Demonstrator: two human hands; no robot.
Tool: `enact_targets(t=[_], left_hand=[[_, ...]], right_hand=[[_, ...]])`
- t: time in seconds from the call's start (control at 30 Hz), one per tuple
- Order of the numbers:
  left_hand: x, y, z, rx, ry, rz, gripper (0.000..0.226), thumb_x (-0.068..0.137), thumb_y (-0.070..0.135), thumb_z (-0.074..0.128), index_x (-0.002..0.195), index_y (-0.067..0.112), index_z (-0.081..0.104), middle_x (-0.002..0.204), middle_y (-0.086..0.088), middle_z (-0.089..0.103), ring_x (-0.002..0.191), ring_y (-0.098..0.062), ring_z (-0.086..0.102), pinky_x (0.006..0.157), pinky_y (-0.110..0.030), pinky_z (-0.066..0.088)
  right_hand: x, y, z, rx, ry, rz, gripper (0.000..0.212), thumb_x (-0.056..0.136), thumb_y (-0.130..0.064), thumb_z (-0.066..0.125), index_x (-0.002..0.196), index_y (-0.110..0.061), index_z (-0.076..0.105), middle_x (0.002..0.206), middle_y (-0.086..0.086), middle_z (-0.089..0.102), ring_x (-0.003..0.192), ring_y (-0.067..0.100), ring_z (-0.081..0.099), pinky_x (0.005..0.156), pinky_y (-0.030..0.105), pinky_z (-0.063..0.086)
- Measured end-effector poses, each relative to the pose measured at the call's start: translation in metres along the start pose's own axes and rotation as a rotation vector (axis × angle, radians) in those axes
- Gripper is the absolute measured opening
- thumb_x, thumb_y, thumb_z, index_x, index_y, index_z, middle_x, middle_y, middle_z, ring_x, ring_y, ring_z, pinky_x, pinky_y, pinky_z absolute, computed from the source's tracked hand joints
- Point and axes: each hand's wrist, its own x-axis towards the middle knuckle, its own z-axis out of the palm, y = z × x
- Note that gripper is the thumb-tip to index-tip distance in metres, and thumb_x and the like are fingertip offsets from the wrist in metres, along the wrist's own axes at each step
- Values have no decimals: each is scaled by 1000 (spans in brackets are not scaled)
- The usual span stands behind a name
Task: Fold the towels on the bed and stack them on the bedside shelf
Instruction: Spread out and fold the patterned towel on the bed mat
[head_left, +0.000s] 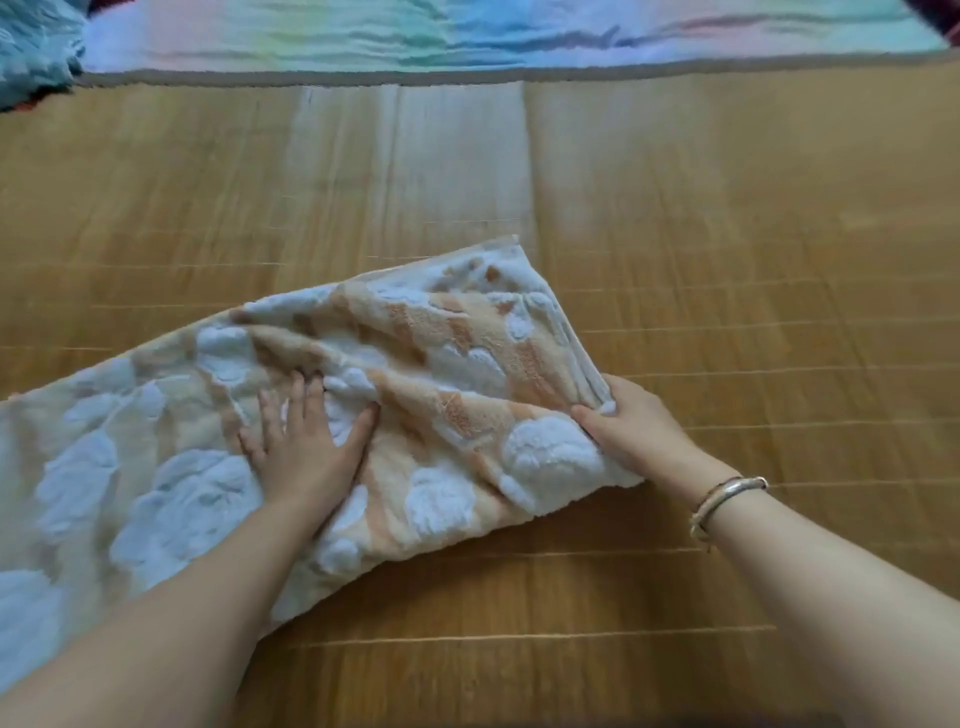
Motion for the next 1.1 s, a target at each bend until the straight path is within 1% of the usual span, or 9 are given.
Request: enact_targets(t=[0.1, 0.2, 0.37, 0.47, 0.57, 0.7, 0.8, 0.93, 1.1], left_hand=[[-18, 82, 21, 86, -17, 250, 100, 71, 86, 2, 152, 29, -5, 159, 13, -10, 146, -24, -18, 113, -52, -13], [-48, 155, 40, 74, -123, 422, 101, 72, 88, 7, 151, 27, -9, 159, 12, -14, 146, -24, -18, 114, -55, -6], [-110, 212, 69, 118, -213, 571, 98, 72, 85, 5, 147, 30, -23, 154, 15, -28, 141, -19, -32, 112, -57, -17], [-127, 208, 68, 118, -254, 566, 95, 74, 85, 5, 146, 30, -26, 153, 15, -31, 139, -17, -35, 111, -56, -20], [-136, 224, 57, -32, -152, 523, 81, 85, 75, 13, 151, 29, 0, 159, 11, -5, 147, -18, -10, 114, -56, -8], [-126, 276, 52, -172, 14, 625, 51, 97, 34, 40, 146, 26, 30, 154, 2, 27, 142, -25, 22, 115, -53, 14], [-115, 313, 52, -119, -32, 769, 56, 93, 19, 46, 146, 31, 32, 155, 3, 26, 142, -28, 22, 115, -48, 19], [-111, 347, 48, 9, -173, 805, 58, 90, 12, 43, 143, 34, 34, 155, 9, 24, 140, -27, 15, 114, -50, 20], [-106, 357, 45, 159, -183, 754, 51, 84, 18, 46, 134, 27, 44, 139, 7, 43, 121, -28, 28, 102, -41, 30]], right_hand=[[-38, 77, -45, 10, 58, 138, 13, 87, -41, 55, 94, -32, 60, 93, -10, 67, 89, 17, 62, 82, 43, 52], [-86, 144, -75, -12, 110, 270, 14, 85, -45, 56, 90, -33, 61, 93, -11, 68, 88, 17, 63, 81, 42, 52], [-160, 226, -94, -16, 145, 444, 23, 79, -50, 60, 89, -30, 60, 92, -12, 66, 87, 15, 63, 78, 38, 53], [-173, 241, -94, -45, 348, 397, 37, 76, -43, 68, 99, -23, 48, 97, -6, 55, 88, 17, 56, 72, 34, 47], [-168, 240, -101, 14, 537, 260, 29, 81, -37, 68, 94, -20, 48, 88, -4, 46, 83, 18, 50, 68, 31, 42], [-137, 232, -103, 165, 381, 286, 31, 86, -48, 59, 94, -19, 55, 94, -3, 51, 93, 19, 52, 80, 36, 48], [-118, 226, -107, 255, 393, 327, 35, 87, -49, 59, 96, -17, 45, 88, -2, 50, 81, 18, 51, 61, 30, 40], [-100, 222, -119, 500, 400, 311, 42, 89, -40, 60, 66, -17, 34, 58, -1, 33, 51, 15, 32, 52, 26, 27], [-93, 212, -135, 943, 255, 423, 18, 90, -24, 63, 82, -10, 56, 67, 10, 57, 46, 14, 54, 46, 24, 44]])
